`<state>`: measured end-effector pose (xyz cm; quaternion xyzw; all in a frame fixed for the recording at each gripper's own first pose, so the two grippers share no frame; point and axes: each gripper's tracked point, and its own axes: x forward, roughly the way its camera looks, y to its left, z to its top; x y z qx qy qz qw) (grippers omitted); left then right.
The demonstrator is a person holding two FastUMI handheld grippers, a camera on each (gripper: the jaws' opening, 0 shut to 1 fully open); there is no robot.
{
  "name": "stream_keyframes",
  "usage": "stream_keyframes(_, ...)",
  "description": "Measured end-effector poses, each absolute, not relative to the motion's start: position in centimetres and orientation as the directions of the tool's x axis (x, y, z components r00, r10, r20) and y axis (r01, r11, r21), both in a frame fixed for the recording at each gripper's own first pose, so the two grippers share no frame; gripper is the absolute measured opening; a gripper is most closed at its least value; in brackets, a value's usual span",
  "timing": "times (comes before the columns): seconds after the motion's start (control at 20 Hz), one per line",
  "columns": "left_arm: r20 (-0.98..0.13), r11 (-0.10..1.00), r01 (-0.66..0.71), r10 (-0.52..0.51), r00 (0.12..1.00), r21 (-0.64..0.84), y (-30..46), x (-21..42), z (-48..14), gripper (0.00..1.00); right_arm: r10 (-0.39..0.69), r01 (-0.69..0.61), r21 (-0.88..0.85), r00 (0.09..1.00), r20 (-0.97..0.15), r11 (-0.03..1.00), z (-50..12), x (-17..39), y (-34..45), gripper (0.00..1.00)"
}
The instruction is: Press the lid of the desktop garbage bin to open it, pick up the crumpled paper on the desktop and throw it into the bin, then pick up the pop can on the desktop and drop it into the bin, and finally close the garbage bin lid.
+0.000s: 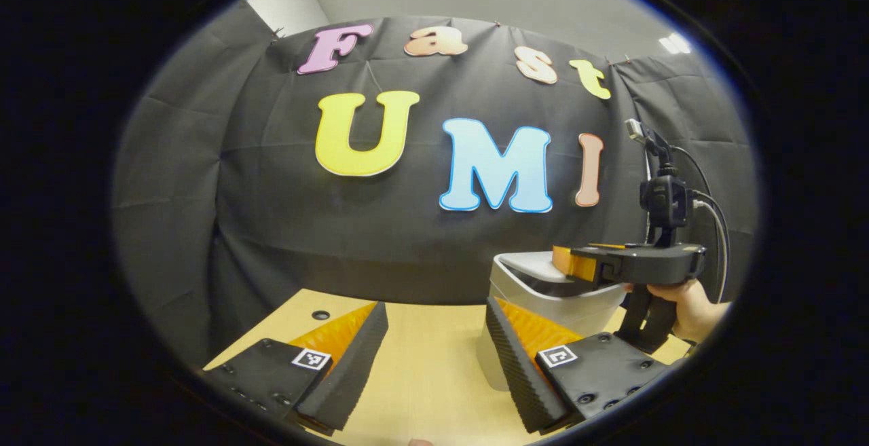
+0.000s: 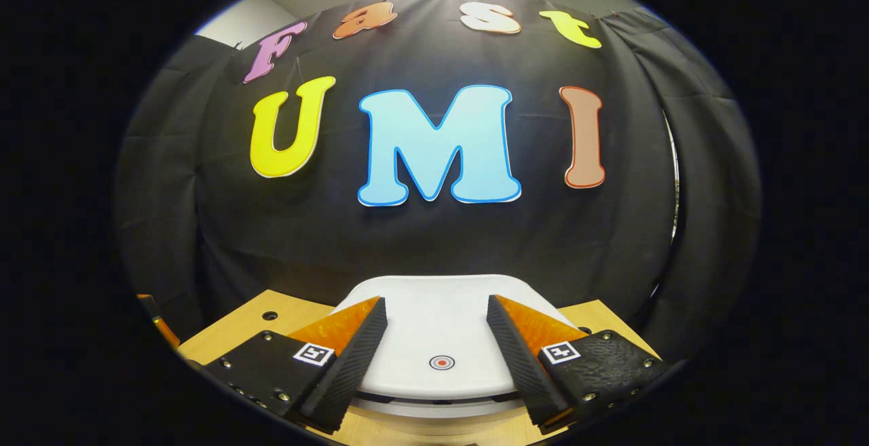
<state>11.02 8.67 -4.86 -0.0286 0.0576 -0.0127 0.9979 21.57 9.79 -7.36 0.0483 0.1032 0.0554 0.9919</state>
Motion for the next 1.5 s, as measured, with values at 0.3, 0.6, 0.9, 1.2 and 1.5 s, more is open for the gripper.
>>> stream_keyframes(0.3, -0.122, 0.997, 0.016, -0.025, 0.992, -0.075, 8.3, 11.3, -5.2, 0.96, 0.128, -0.115, 0.083, 0.974, -0.186, 0.99, -8.3, 21.8, 9.8, 0.95)
stream_keyframes(0.6, -0.124, 0.997, 0.016, -0.025, 0.992, -0.077, 7.6, 11.6, -5.4, 0.96, 0.129, -0.124, 0.062, 0.987, -0.093, 0.99, -8.5, 21.8, 9.9, 0.96)
stream_keyframes(0.9, -0.135, 0.996, 0.004, -0.015, 0.991, -0.084, 7.3, 11.9, -5.9, 0.95, 0.147, -0.141, 0.067, 0.986, -0.085, 0.988, -8.9, 21.7, 10.1, 0.96)
stream_keyframes(1.2, -0.125, 0.997, -0.012, 0.003, 0.992, -0.072, 6.9, 11.3, -5.2, 0.95, 0.15, -0.145, 0.066, 0.986, -0.07, 0.987, -8.9, 21.8, 10.0, 0.96)
stream_keyframes(1.5, -0.099, 0.998, -0.043, 0.038, 0.994, -0.042, 6.1, 9.3, -3.6, 0.95, 0.153, -0.151, 0.056, 0.987, -0.045, 0.987, -8.4, 21.7, 9.9, 0.95)
